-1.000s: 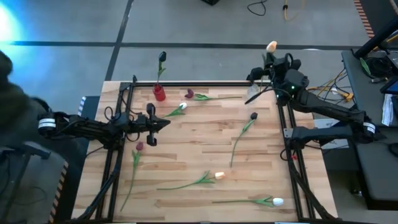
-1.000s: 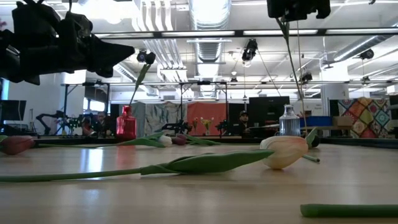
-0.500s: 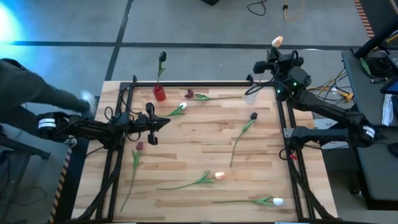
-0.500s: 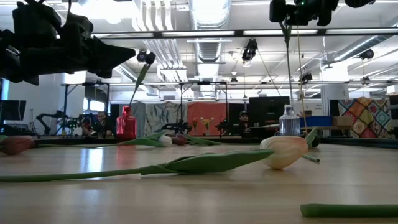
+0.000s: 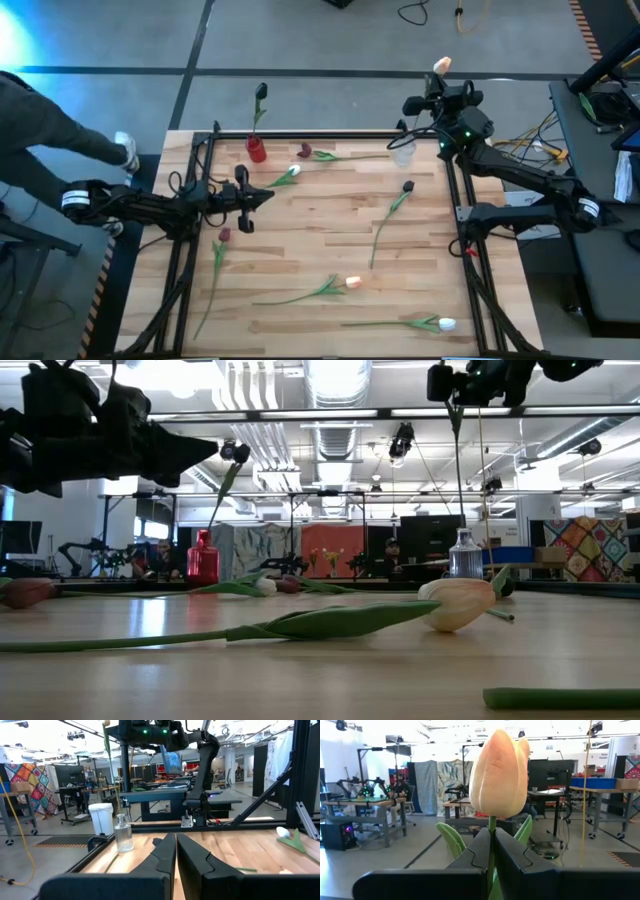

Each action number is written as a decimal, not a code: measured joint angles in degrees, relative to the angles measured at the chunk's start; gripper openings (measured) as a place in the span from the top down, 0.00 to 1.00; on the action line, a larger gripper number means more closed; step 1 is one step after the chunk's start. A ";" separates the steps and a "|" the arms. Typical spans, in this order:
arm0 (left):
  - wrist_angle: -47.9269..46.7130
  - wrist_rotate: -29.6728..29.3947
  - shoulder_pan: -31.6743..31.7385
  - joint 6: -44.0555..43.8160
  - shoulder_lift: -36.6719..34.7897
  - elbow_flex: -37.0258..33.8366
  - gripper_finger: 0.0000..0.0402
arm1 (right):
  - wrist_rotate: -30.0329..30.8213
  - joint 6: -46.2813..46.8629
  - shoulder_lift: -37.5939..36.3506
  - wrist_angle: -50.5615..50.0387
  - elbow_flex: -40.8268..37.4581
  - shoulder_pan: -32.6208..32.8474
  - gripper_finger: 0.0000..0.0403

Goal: Sort flowers into vase by color
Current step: Put the top light pink flower into the transparent vase

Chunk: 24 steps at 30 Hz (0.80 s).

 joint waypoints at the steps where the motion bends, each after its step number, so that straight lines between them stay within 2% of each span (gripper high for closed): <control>1: -0.06 0.00 0.00 0.00 0.00 0.00 1.00 | 0.01 0.00 0.01 0.00 -0.13 -0.15 0.97; 12: -0.13 0.02 0.00 0.00 0.00 0.00 1.00 | -0.01 2.96 -0.01 1.75 -4.40 -0.40 0.97; 24: -0.19 0.04 0.00 -0.02 0.02 0.00 1.00 | -0.57 4.22 -0.01 14.66 -17.32 -0.38 0.97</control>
